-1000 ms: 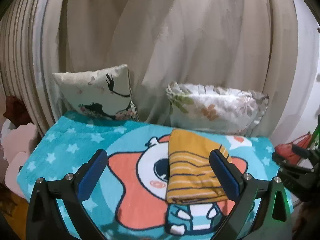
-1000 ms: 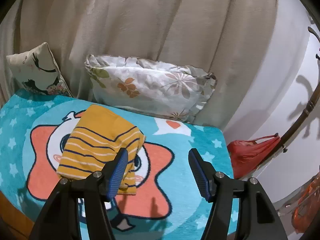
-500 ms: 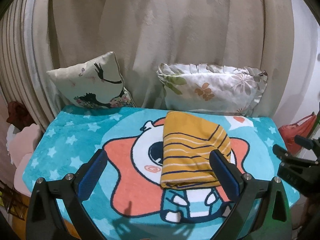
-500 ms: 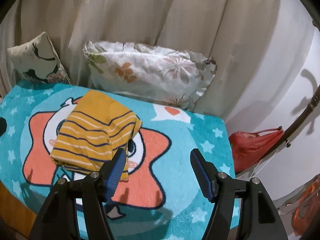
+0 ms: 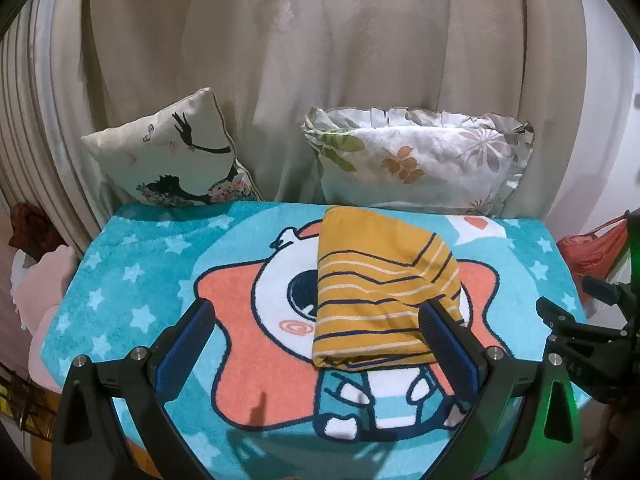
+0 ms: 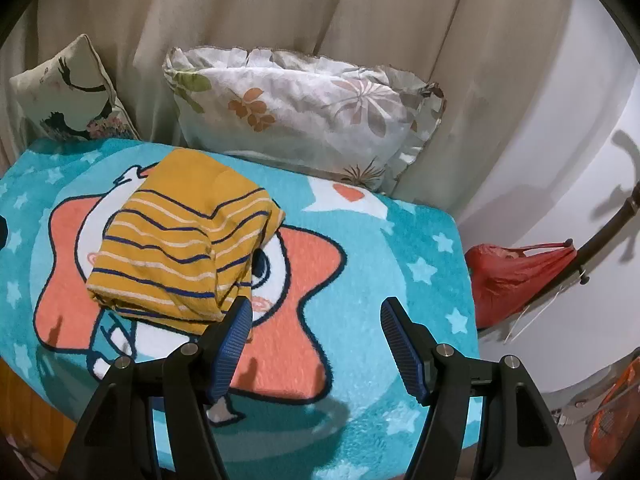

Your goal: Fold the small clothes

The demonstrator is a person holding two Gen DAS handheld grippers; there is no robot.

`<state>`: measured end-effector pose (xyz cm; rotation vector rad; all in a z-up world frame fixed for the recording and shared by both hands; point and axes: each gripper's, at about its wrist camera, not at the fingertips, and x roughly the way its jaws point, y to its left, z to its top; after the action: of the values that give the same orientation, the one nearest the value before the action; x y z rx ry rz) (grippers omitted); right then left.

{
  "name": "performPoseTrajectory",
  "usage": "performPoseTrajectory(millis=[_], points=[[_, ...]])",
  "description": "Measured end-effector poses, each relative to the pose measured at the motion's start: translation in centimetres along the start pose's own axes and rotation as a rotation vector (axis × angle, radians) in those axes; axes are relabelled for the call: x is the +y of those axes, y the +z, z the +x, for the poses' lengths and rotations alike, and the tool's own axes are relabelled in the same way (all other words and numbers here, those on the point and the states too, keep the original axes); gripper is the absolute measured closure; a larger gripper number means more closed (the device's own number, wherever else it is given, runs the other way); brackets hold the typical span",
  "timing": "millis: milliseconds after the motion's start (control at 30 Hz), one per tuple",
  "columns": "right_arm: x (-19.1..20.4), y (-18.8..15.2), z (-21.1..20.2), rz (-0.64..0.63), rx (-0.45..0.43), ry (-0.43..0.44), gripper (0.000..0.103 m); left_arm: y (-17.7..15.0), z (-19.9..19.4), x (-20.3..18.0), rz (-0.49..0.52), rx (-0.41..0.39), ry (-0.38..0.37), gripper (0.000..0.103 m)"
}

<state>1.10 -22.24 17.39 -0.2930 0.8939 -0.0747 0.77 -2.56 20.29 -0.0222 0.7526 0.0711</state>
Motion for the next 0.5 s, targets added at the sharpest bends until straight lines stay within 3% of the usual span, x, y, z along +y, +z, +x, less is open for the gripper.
performPoseTrajectory(millis=[500], points=[[0.4, -0.4, 1.3, 0.003, 0.039, 0.012, 0.032, -0.5, 0.5, 0.3, -0.01, 0.026, 0.003, 0.002]])
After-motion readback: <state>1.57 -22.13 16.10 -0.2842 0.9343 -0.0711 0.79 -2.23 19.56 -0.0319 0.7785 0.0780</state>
